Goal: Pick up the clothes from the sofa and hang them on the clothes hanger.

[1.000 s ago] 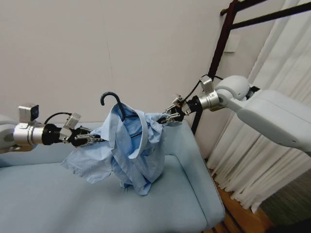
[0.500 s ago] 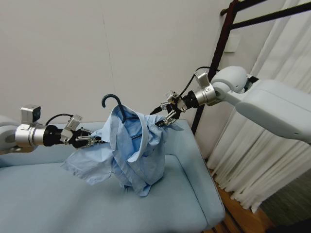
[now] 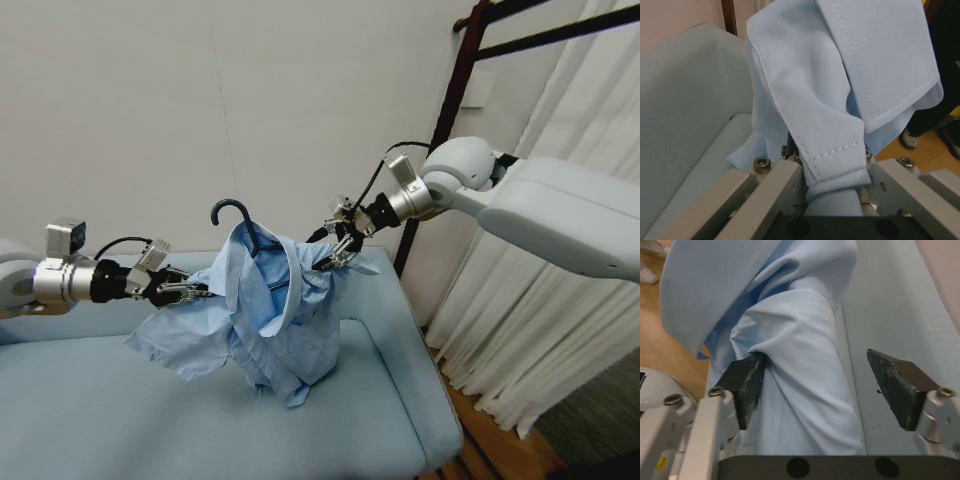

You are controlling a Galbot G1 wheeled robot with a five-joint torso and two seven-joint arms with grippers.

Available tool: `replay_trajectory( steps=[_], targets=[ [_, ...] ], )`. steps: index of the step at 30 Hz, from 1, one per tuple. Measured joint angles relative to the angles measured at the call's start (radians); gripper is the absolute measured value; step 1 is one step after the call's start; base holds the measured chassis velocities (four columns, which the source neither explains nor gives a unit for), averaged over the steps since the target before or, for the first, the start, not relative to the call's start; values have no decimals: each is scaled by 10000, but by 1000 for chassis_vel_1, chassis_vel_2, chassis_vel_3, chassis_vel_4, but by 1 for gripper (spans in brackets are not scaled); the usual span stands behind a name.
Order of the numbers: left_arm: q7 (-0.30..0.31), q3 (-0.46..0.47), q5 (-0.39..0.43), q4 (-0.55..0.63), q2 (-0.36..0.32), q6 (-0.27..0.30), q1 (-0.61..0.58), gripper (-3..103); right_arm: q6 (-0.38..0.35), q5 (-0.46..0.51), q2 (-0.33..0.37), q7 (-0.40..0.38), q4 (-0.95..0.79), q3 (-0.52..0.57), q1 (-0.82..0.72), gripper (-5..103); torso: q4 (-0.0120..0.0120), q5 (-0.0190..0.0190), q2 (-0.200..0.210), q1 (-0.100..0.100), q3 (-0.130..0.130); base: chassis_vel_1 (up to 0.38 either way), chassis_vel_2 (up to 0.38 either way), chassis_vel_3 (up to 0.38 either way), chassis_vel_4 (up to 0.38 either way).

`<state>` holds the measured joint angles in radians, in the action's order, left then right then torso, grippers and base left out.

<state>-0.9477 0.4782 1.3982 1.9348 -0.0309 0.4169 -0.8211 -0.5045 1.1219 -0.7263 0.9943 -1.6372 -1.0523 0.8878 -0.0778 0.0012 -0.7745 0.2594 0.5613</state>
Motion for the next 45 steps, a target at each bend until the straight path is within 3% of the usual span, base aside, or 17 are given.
replay_trajectory(
  steps=[3,9,14,17,25,29,33,34,35,38,39,40,43,45],
  targets=[
    [14,0,-87,67,47,-3,-6,6,-56,155,-7,-31,-140,-187,136,52,-2,2,0,0,0,0,0,0,0],
    [78,0,-146,168,118,-3,-6,6,-73,190,19,-44,-301,-250,151,36,-1,2,1,0,0,0,0,0,0],
    [164,-2,-186,213,179,-60,10,6,-72,218,107,6,-437,-250,160,15,-2,3,0,0,0,0,0,0,0],
    [157,-2,-207,211,180,-129,12,6,-67,276,156,11,-478,-236,187,10,-2,2,0,0,0,0,0,0,0],
    [375,-3,-195,267,197,-168,53,6,-53,478,316,-177,-644,-237,282,10,-2,2,0,0,0,0,0,0,0],
    [954,-4,-168,288,229,-348,51,10,-52,797,429,-433,-795,-256,324,10,-1,3,0,0,0,0,0,0,0],
    [2231,-56,-22,522,367,-814,-30,26,-50,1354,639,-1289,-961,-282,310,10,-2,2,0,0,0,0,0,0,0],
    [2602,-57,93,563,421,-847,-22,31,-52,1592,688,-1504,-1004,-282,302,10,-2,3,1,0,0,0,0,0,0],
    [2602,-57,93,563,421,-847,-22,31,-52,1592,688,-1504,-1004,-282,302,10,-2,3,1,0,0,0,0,0,0],
    [3694,-58,420,592,566,-906,81,47,-75,2225,860,-2073,-1165,-237,261,10,-2,2,0,0,0,0,0,0,0],
    [3694,-58,420,592,566,-906,81,47,-75,2225,860,-2073,-1165,-237,261,10,-2,2,0,0,0,0,0,0,0],
    [4066,-58,542,584,653,-913,167,47,-76,2423,935,-2287,-1232,-210,224,10,-1,3,0,0,0,0,0,0,0],
    [4996,-58,862,482,920,-923,469,64,-76,2893,1159,-2718,-1416,-47,54,10,-2,2,0,0,0,0,0,0,0],
    [5231,-55,966,411,1026,-925,626,69,-77,2972,1222,-2793,-1465,43,-31,10,-2,2,0,0,0,0,0,0,0]
  ],
)
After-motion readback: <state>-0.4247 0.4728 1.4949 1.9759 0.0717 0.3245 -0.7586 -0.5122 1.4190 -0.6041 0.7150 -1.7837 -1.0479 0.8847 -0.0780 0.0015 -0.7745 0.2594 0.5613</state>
